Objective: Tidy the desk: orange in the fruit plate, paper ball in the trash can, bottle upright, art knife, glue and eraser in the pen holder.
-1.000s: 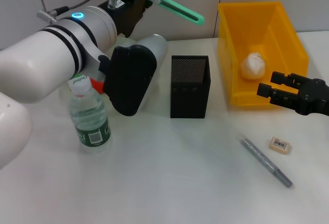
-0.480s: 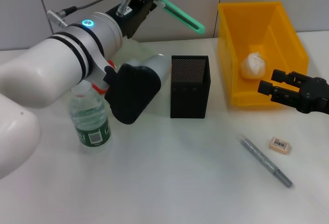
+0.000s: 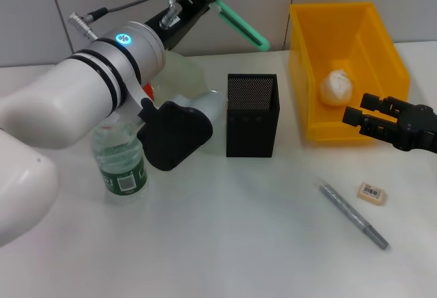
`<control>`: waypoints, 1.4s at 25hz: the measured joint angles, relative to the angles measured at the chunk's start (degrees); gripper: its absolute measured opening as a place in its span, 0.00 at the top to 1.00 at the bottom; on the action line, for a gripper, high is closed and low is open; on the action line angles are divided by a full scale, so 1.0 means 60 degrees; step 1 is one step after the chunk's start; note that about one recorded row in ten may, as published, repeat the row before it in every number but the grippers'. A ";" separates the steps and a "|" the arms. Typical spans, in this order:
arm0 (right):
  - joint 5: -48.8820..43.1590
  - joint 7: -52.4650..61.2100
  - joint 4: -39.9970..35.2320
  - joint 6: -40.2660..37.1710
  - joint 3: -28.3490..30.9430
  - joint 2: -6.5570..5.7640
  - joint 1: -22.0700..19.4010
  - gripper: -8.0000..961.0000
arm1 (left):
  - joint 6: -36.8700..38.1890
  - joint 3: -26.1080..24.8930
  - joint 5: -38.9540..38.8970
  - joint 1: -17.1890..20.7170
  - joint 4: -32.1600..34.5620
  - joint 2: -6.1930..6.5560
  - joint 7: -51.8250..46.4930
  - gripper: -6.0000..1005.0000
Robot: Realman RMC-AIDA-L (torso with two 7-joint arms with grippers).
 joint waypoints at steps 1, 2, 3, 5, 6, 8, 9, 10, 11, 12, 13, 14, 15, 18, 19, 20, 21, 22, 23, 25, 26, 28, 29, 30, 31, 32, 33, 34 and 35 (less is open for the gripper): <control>0.0000 -0.0001 0.0000 0.0001 0.0000 -0.0001 0.0001 0.22 | -0.0264 0.0000 -0.0001 -0.0008 -0.0176 -0.0001 0.0184 0.80; 0.0000 -0.0001 0.0000 0.0001 0.0000 -0.0001 0.0001 0.22 | -0.0319 0.0000 -0.0002 -0.0009 -0.0209 -0.0001 0.0236 0.80; 0.0000 -0.0002 -0.0001 0.0003 0.0000 -0.0001 0.0001 0.22 | -0.0459 0.0002 -0.0002 -0.0010 -0.0277 0.0000 0.0362 0.80; 0.0039 -0.0002 -0.0004 0.0005 0.0000 0.0000 0.0001 0.22 | -0.0661 0.0025 -0.0002 -0.0012 -0.0402 -0.0001 0.0627 0.80; 0.0105 -0.0003 -0.0015 0.0004 0.0005 -0.0001 0.0001 0.22 | -0.0736 0.0045 -0.0002 -0.0012 -0.0459 -0.0001 0.0713 0.80; 0.0129 -0.0004 -0.0023 0.0002 0.0009 -0.0001 0.0002 0.22 | -0.0881 0.0097 -0.0002 -0.0013 -0.0595 -0.0001 0.0891 0.80; 0.0141 -0.0004 -0.0026 0.0003 0.0010 0.0000 0.0001 0.22 | -0.0881 0.0097 -0.0002 -0.0013 -0.0595 -0.0001 0.0891 0.80; 0.0146 -0.0002 -0.0028 0.0003 0.0011 0.0000 -0.0002 0.22 | -0.0952 0.0120 -0.0002 -0.0014 -0.0649 -0.0001 0.0982 0.79; 0.0151 -0.0001 -0.0028 0.0004 0.0012 0.0000 -0.0009 0.22 | -0.1235 0.0255 -0.0001 -0.0013 -0.0937 -0.0001 0.1421 0.79; 0.0152 0.0011 -0.0028 0.0005 0.0013 0.0000 -0.0019 0.22 | -0.1331 0.0291 -0.0002 -0.0014 -0.1025 -0.0001 0.1566 0.79; 0.0155 0.0021 -0.0028 0.0005 0.0014 0.0000 -0.0032 0.22 | -0.1406 0.0326 -0.0002 -0.0013 -0.1092 -0.0001 0.1677 0.79; 0.0162 0.0023 -0.0028 0.0005 0.0015 0.0000 -0.0045 0.22 | -0.1512 0.0383 -0.0001 -0.0014 -0.1186 0.0000 0.1810 0.79; 0.0173 0.0027 -0.0028 0.0006 0.0015 0.0000 -0.0058 0.22 | -0.1606 0.0447 -0.0001 -0.0012 -0.1255 -0.0001 0.1912 0.79; 0.0214 0.0042 -0.0028 0.0009 0.0015 0.0000 -0.0089 0.22 | -0.1761 0.0609 -0.0001 0.0027 -0.1322 -0.0001 0.2002 0.79; 0.0218 0.0047 -0.0028 0.0010 0.0015 0.0000 -0.0093 0.22 | -0.1775 0.0646 -0.0001 0.0034 -0.1333 0.0000 0.2043 0.78; 0.0219 0.0052 -0.0027 0.0010 0.0015 0.0000 -0.0097 0.22 | -0.1780 0.0669 -0.0001 0.0038 -0.1338 -0.0001 0.2080 0.78; 0.0219 0.0056 -0.0027 0.0010 0.0015 0.0000 -0.0100 0.22 | -0.1785 0.0700 -0.0001 0.0039 -0.1347 -0.0001 0.2166 0.78; 0.0220 0.0058 -0.0027 0.0010 0.0014 0.0000 -0.0101 0.22 | -0.1788 0.0722 -0.0001 0.0040 -0.1351 -0.0001 0.2240 0.78; 0.0220 0.0060 -0.0027 0.0010 0.0014 0.0000 -0.0101 0.22 | -0.1790 0.0741 -0.0001 0.0041 -0.1352 -0.0001 0.2322 0.78; 0.0220 0.0061 -0.0044 0.0010 0.0014 0.0002 -0.0102 0.22 | -0.1791 0.0768 -0.0001 0.0042 -0.1355 -0.0001 0.2448 0.78; 0.0220 0.0063 -0.0072 0.0010 0.0014 0.0004 -0.0102 0.22 | -0.1791 0.0788 -0.0001 0.0042 -0.1356 -0.0001 0.2487 0.78; 0.0220 0.0064 -0.0136 0.0010 0.0014 0.0005 -0.0102 0.22 | -0.1793 0.0805 -0.0001 0.0033 -0.1358 -0.0001 0.2568 0.77; 0.0220 0.0065 -0.0160 0.0006 0.0014 0.0006 -0.0103 0.22 | -0.1797 0.0813 -0.0001 0.0024 -0.1362 0.0000 0.2681 0.77; 0.0220 0.0066 -0.0176 0.0004 0.0014 0.0005 -0.0104 0.22 | -0.1801 0.0817 -0.0001 0.0015 -0.1370 -0.0001 0.2794 0.77; 0.0220 0.0066 -0.0187 -0.0004 0.0013 0.0005 -0.0112 0.22 | -0.1803 0.0824 -0.0001 0.0009 -0.1380 0.0000 0.2885 0.77; 0.0220 0.0066 -0.0203 -0.0009 0.0014 0.0005 -0.0118 0.22 | -0.1804 0.0835 -0.0001 0.0000 -0.1390 -0.0001 0.2964 0.77; 0.0220 0.0066 -0.0221 -0.0024 0.0014 0.0005 -0.0127 0.22 | -0.1805 0.0852 -0.0001 -0.0010 -0.1401 0.0000 0.3013 0.77; 0.0220 0.0062 -0.0239 -0.0037 0.0013 0.0004 -0.0135 0.22 | -0.1805 0.0872 -0.0001 -0.0016 -0.1404 -0.0001 0.3107 0.77; 0.0220 0.0041 -0.0253 -0.0045 0.0014 0.0003 -0.0139 0.22 | -0.1806 0.0877 -0.0001 -0.0018 -0.1406 -0.0001 0.3176 0.77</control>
